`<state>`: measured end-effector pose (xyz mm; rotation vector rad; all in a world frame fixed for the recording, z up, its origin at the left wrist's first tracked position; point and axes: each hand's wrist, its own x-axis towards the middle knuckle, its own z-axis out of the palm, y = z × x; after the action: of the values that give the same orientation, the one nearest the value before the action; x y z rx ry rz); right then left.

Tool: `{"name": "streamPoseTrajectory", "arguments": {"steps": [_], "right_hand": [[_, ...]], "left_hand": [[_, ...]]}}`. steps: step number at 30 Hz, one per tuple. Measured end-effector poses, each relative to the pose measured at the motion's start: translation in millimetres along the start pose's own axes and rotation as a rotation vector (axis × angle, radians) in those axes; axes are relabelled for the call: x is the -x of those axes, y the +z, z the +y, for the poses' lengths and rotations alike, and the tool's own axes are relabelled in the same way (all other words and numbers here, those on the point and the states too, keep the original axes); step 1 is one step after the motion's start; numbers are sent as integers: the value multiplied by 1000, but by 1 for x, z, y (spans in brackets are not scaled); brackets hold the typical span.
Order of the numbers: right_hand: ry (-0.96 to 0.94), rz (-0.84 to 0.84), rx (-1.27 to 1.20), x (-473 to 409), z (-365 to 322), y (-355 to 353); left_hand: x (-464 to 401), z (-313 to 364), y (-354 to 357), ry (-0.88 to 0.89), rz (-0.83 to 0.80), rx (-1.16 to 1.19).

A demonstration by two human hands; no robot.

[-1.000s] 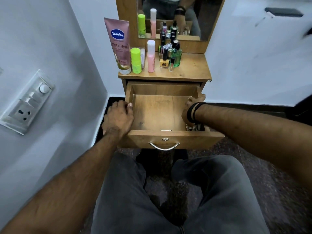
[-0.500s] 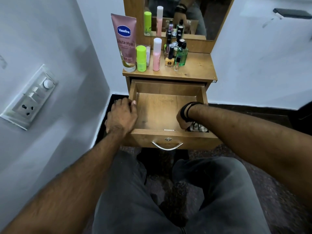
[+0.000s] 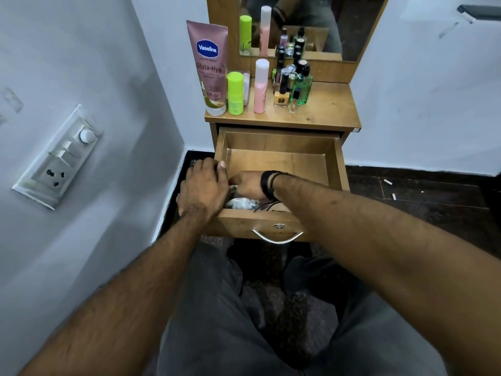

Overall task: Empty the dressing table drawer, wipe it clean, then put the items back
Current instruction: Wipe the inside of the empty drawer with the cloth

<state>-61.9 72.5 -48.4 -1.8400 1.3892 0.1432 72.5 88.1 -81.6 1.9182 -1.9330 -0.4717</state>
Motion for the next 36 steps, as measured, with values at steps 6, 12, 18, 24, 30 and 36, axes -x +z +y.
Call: {"name": "streamPoseTrajectory", "arguments": {"steps": [6,12,18,24,30,36], "right_hand": [[196,-330,463,23,49,-35],[261,-408,630,47,89,-46],[241,-37,-493,52,122,-48],[36,67,-1248,61,112,-42],[-21,100,-1804,73,105,-39],[-91,116,-1821,85,100,-34]], "left_hand": [[2,1,-1,19,-17,-19],[2,1,-1,36,-10,-33],[-4,4,-4,68,-162,-201],[-5,31,-15,235,-192,-190],[5,81,-21,-171,-535,731],[11,110,-12,-339,-592,868]]}}
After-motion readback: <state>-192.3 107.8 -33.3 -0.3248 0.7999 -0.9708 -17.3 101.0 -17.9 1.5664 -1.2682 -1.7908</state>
